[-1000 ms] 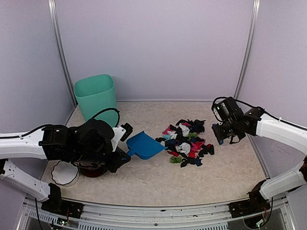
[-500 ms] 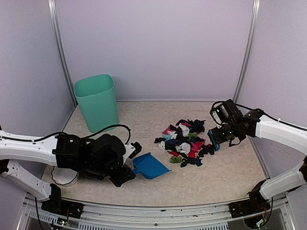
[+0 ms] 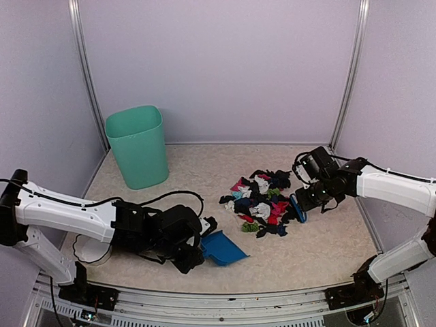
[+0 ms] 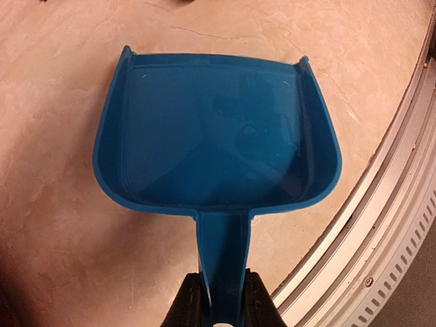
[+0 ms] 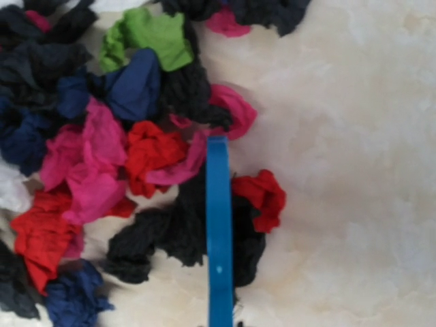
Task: Sweep away the paper scraps from the table
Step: Sweep the paper scraps into the dustpan, then dump the paper scraps in the dustpan into the trash bin.
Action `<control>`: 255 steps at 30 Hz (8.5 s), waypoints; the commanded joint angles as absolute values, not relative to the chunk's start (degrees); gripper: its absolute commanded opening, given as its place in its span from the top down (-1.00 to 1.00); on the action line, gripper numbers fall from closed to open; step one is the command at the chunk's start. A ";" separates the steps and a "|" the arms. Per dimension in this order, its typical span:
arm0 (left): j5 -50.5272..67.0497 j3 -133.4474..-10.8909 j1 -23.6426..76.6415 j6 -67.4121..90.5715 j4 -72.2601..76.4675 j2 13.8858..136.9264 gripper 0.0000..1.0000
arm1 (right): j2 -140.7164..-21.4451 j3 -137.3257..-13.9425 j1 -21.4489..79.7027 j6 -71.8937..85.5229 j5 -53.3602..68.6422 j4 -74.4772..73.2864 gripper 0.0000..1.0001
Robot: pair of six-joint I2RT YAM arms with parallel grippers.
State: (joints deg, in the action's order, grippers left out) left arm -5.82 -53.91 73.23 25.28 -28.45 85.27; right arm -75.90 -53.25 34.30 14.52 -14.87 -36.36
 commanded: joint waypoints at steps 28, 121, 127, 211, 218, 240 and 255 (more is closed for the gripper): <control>-2.32 -54.47 67.73 20.81 -15.45 99.00 1.00 | -83.86 -55.34 52.11 5.24 -8.91 -30.48 1.00; -11.43 -49.84 66.15 26.81 -12.42 95.42 1.00 | -70.68 -53.44 59.44 -1.98 -24.44 -19.83 1.00; -13.09 -49.72 67.03 26.83 -11.30 93.81 1.00 | -66.74 -51.07 57.51 0.08 -27.18 -19.12 1.00; -12.97 -99.71 40.32 14.53 -50.81 80.96 1.00 | -61.91 -42.62 44.47 8.68 -19.73 -13.26 1.00; -10.55 -104.33 34.98 13.94 -51.78 82.41 1.00 | -61.98 -42.81 44.38 8.58 -19.28 -12.78 1.00; 21.01 -86.10 10.41 24.06 -34.52 78.98 1.00 | -60.04 -41.40 44.38 10.42 -17.62 -12.47 1.00; 44.86 -72.46 -0.03 44.51 -12.40 78.02 1.00 | -59.85 -41.27 44.38 10.56 -17.16 -12.33 1.00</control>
State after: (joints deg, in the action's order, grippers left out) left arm 36.58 -75.18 1.19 36.36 -23.14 79.99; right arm -61.14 -42.00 45.19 10.07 -17.56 -13.74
